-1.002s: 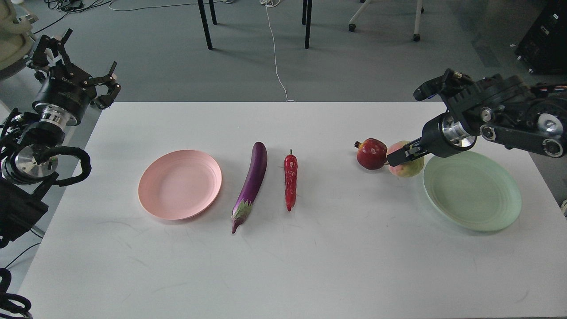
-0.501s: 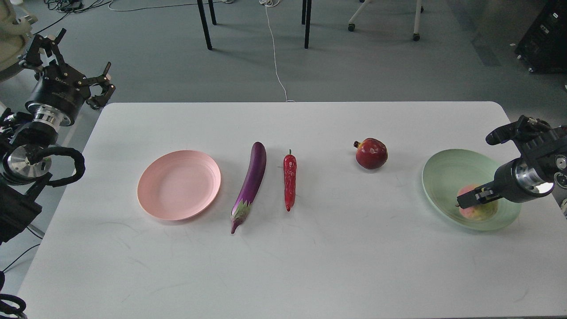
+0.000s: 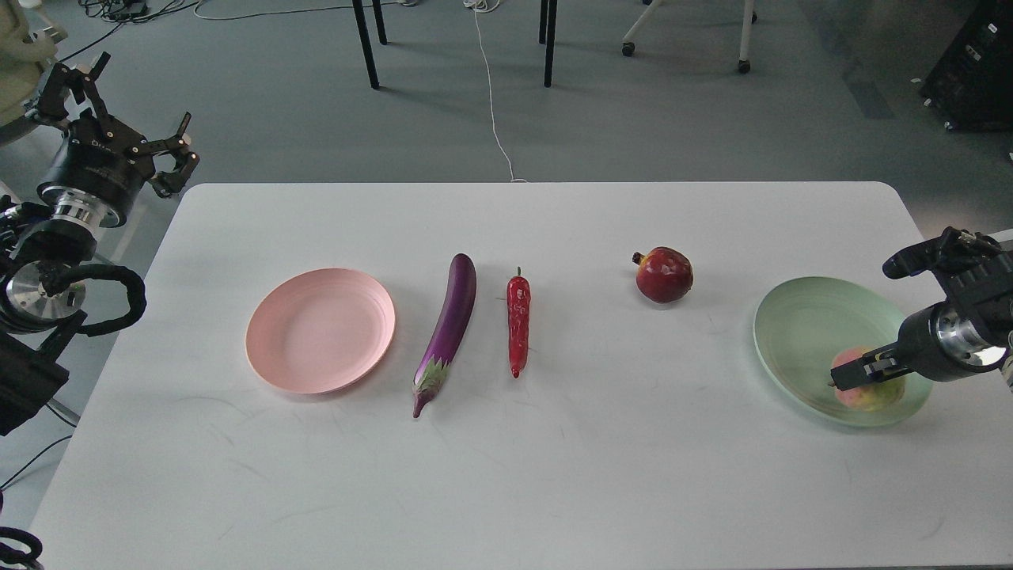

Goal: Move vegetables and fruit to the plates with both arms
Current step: 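Carry the peach onto the pale green plate and release it, then lift the right gripper and move it to the red pomegranate, then grasp the red pomegranate with the right gripper, then carry the pomegranate onto the pale green plate beside the peach, release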

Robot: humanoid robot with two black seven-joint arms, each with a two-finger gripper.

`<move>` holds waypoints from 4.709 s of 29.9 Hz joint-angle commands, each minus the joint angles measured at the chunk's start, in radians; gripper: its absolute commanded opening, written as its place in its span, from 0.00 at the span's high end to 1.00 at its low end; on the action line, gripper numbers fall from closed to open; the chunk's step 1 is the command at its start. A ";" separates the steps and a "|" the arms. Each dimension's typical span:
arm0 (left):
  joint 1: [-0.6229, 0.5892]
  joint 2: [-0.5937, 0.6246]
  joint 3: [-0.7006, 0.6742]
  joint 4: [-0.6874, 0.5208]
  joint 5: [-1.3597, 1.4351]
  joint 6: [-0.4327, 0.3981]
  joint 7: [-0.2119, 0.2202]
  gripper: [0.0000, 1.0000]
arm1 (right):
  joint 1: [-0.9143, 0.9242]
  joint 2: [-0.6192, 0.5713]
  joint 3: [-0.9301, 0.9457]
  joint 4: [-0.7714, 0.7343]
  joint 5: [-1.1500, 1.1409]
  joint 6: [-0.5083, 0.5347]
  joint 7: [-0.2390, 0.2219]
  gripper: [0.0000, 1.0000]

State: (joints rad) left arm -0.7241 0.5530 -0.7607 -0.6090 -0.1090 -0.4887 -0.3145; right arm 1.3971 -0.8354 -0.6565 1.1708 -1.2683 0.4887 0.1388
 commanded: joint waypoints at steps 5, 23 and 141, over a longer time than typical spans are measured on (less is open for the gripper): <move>-0.002 0.002 0.000 0.000 0.000 0.000 0.000 0.01 | 0.013 -0.001 0.015 -0.006 0.000 0.000 0.004 0.02; -0.002 0.001 0.004 0.000 0.002 0.000 0.000 0.01 | 0.053 0.366 0.196 -0.302 0.017 0.000 0.009 0.02; -0.037 0.002 0.012 -0.014 0.011 0.000 0.015 0.01 | -0.076 0.047 0.409 -0.112 -0.068 0.000 -0.082 0.03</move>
State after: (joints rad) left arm -0.7488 0.5498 -0.7499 -0.6204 -0.0997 -0.4887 -0.3032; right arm 1.3230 -0.7702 -0.3798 1.0697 -1.3505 0.4887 0.0534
